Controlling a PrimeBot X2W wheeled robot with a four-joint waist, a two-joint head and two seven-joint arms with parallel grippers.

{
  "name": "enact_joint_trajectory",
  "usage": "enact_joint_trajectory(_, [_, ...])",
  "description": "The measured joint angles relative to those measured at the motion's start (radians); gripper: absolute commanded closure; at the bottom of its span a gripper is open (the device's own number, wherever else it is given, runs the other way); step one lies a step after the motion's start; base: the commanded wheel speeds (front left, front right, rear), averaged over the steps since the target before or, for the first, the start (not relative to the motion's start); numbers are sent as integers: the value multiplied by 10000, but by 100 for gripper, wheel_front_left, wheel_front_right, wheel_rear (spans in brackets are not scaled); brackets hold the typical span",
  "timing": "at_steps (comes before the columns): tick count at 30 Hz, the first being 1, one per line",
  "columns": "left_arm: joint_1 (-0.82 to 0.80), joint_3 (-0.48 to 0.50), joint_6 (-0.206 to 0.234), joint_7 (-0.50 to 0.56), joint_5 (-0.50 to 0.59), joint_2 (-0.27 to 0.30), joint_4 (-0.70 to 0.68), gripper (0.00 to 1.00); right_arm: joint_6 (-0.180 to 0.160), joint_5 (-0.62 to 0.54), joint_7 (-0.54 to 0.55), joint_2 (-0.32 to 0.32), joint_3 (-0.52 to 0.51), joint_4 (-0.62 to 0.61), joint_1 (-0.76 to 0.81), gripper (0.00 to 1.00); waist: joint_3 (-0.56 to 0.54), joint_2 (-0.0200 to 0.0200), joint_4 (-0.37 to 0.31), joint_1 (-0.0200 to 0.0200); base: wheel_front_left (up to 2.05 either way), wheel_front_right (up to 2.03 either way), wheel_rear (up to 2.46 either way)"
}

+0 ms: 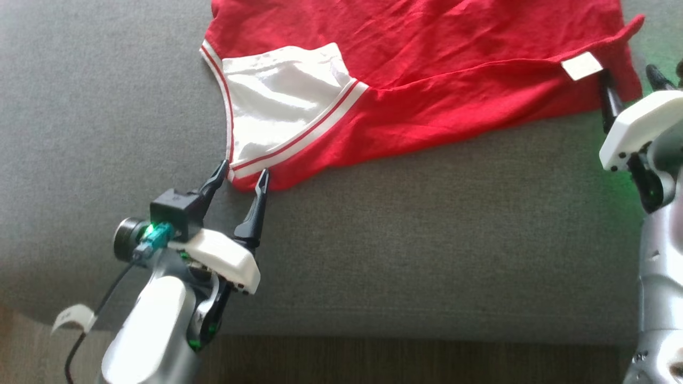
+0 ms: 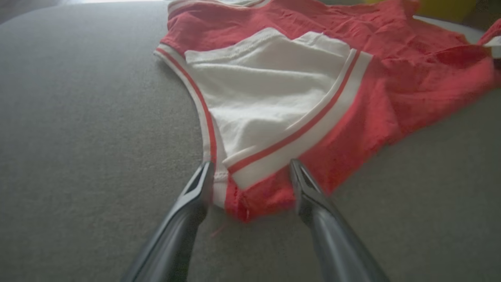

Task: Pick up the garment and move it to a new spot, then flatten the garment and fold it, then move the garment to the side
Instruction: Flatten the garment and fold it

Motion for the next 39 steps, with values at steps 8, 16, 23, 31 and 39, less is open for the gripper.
enact_joint_trajectory(8, [-127, -21, 249, 738, -176, -44, 184, 0, 0, -336, -236, 40, -81, 637, -417, 0, 10, 0, -12, -1, 0, 0, 0])
enact_joint_trajectory(16, [-111, -261, 196, 788, -198, -36, 119, 100, 2, -535, -280, 71, -151, 1191, -614, 100, -148, 0, -57, -1, 0, 0, 0])
enact_joint_trajectory(23, [-20, -222, 209, 732, -247, 113, -73, 100, 2, -508, -316, 75, 48, 1112, -372, 100, -382, 0, -139, -1, 0, 0, 0])
enact_joint_trajectory(31, [453, 94, 355, 899, -255, 857, -821, 100, 2, 878, 142, 17, 807, -357, 1466, 100, -804, 0, -522, -1, 0, 0, 0])
enact_joint_trajectory(39, [1554, 282, 520, 1473, -527, 1394, -2036, 100, 2, 1695, 746, -311, 895, -1981, 3095, 100, -1141, 0, -874, -2, 0, 0, 0])
